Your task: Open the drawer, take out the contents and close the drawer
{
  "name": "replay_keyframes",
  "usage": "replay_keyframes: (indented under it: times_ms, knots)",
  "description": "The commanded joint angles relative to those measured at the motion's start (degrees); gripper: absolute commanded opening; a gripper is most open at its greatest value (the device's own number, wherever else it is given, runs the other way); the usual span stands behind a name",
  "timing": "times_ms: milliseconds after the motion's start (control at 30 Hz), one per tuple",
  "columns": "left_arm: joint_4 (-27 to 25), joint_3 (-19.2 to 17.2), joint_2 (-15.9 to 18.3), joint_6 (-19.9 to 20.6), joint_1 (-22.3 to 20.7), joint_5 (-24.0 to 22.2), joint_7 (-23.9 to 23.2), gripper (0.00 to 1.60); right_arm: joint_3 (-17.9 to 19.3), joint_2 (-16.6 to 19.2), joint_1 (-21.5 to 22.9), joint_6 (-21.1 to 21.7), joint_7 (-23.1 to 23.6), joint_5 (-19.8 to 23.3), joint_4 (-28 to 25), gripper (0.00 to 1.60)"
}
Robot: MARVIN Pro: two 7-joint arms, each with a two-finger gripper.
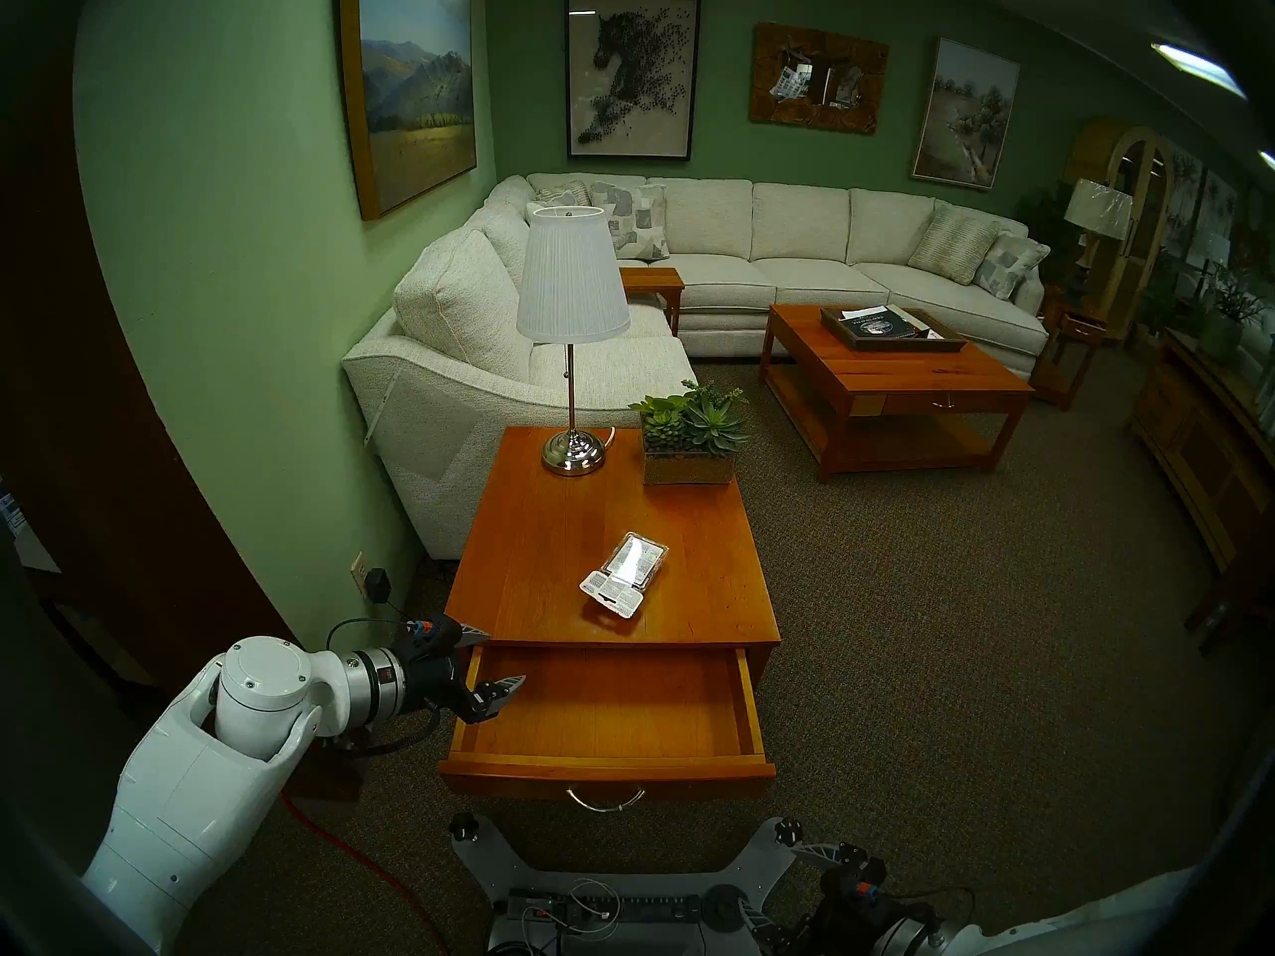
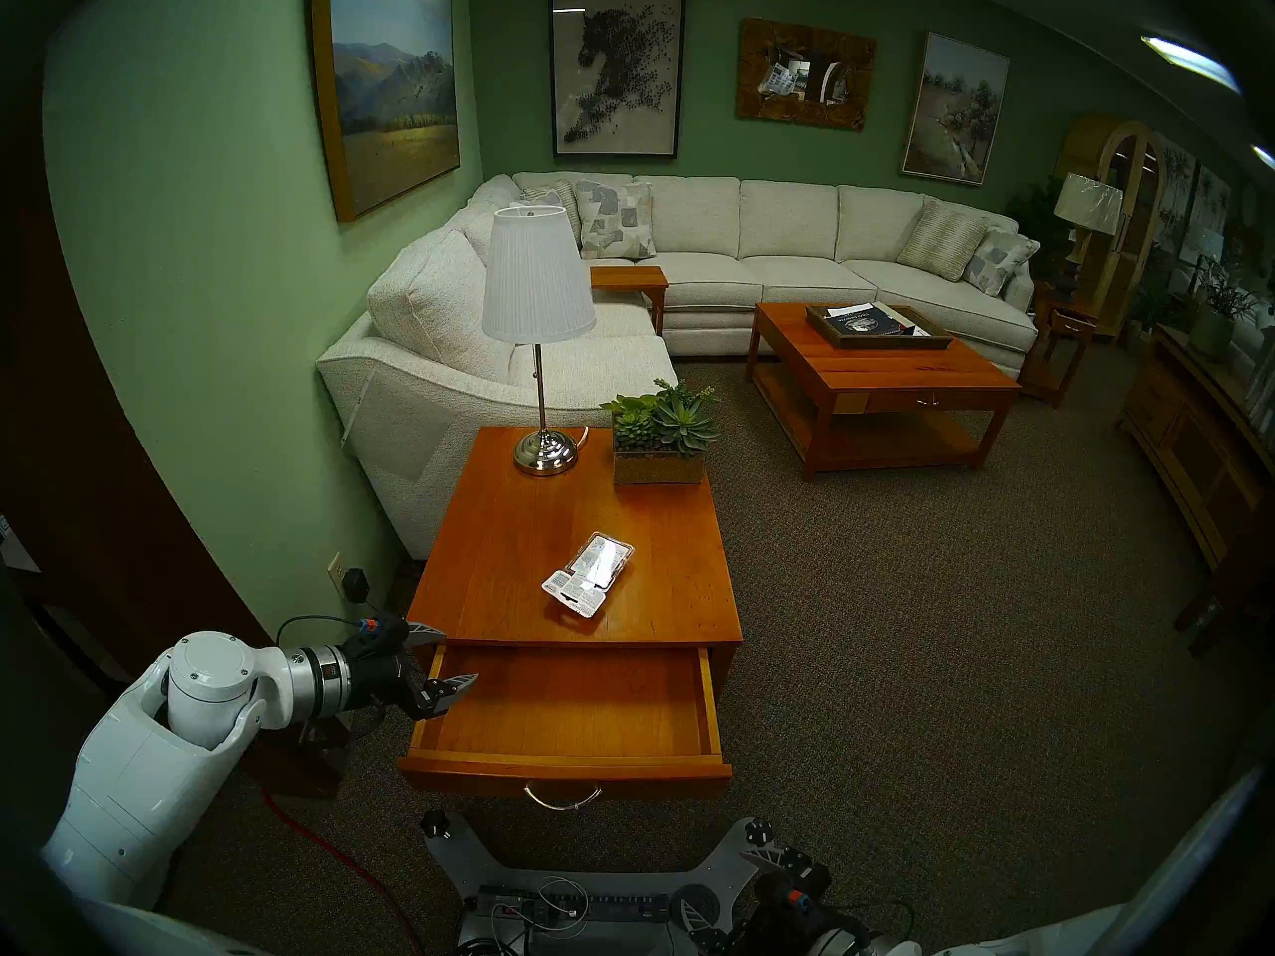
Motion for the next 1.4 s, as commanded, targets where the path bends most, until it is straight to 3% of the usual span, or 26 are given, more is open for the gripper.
replay_keyframes:
  times_ms: [0, 367, 667, 1367]
  knots:
    - [-1.3, -0.7, -0.1, -0.4, -0.9, -0.4, 0.1, 1.6, 0.5, -6.6, 6.1, 3.0, 4.7, 2.2, 2.7, 1.6]
    - [-1.3, -0.7, -0.1, -0.4, -0.9, -0.4, 0.1, 1.6, 0.2, -13.5, 12.0, 7.0, 12.3, 5.7, 9.0, 1.6]
    - [-1.3, -0.7, -0.1, -0.4, -0.9, -0.4, 0.1, 1.6, -0.2, -20.1, 17.2, 12.1, 15.0, 6.8, 14.9, 1.6]
    - [-1.3, -0.7, -0.1, -0.4, -0.9, -0.4, 0.0, 1.6, -1.9, -31.0, 27.8, 22.2, 11.1, -0.4, 22.6, 1.6]
